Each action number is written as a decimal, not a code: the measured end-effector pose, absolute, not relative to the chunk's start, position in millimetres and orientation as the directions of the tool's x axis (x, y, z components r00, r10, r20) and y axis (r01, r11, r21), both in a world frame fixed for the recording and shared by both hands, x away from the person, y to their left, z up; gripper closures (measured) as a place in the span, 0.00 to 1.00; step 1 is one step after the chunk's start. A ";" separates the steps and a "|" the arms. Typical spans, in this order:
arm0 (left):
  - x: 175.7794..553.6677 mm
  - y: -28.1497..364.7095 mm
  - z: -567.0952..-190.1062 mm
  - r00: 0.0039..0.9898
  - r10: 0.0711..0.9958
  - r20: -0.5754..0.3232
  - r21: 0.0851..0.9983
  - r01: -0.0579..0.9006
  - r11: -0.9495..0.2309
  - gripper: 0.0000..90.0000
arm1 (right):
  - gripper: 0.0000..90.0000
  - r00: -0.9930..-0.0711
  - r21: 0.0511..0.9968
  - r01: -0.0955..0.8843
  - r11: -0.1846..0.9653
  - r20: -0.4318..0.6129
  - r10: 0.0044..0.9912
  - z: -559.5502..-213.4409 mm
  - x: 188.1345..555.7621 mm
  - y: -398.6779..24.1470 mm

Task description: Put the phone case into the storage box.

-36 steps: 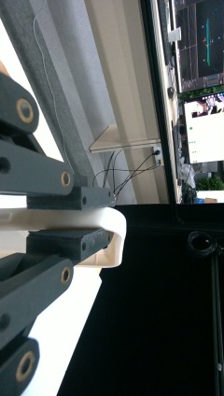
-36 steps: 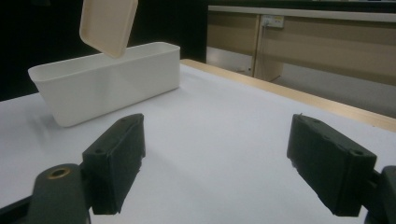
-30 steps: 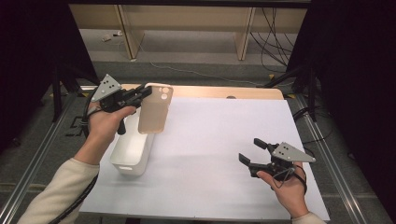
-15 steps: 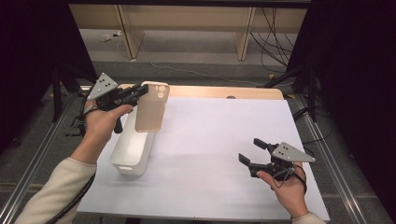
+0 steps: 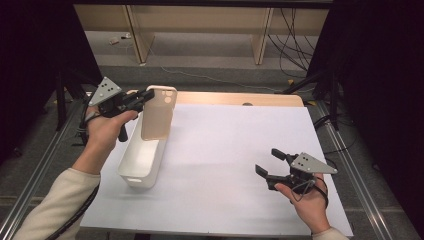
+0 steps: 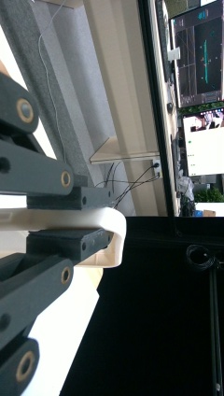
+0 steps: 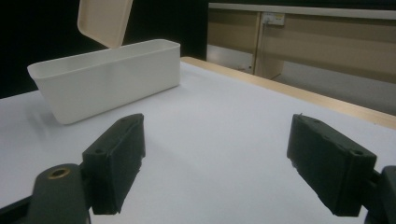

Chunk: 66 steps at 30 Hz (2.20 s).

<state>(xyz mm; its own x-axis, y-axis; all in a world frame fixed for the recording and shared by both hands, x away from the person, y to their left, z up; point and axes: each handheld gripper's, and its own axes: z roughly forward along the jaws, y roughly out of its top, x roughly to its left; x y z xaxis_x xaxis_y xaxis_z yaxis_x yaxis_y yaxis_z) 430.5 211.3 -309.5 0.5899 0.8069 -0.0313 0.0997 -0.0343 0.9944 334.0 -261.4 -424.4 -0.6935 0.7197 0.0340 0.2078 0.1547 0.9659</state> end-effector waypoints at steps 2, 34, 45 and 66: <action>431.0 212.2 -310.0 0.588 0.808 -0.031 0.994 0.101 -0.036 0.90 | 0.23 -0.694 0.966 0.207 0.155 0.033 0.719 -424.4 334.1 -261.3; 441.5 228.2 -311.2 0.554 0.832 -0.028 0.994 0.101 -0.034 0.90 | 0.18 -0.692 0.966 0.197 0.165 0.018 0.722 -425.0 334.0 -260.9; 445.1 230.7 -314.3 0.549 0.835 -0.026 0.993 0.109 -0.040 0.90 | 0.16 -0.703 0.961 0.204 0.188 0.010 0.711 -427.0 335.1 -259.6; 454.9 236.2 -316.6 0.535 0.844 -0.020 0.994 0.104 -0.042 0.90 | 0.16 -0.706 0.963 0.204 0.177 0.020 0.708 -426.7 334.7 -259.4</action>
<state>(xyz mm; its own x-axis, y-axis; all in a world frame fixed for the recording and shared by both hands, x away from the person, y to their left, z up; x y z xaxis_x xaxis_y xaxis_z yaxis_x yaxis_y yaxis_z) 454.9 236.2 -316.6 0.5353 0.8444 -0.0202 0.1043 -0.0424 0.9936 334.7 -259.4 -426.7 -0.7063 0.7076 0.0199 0.2041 0.1766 0.9629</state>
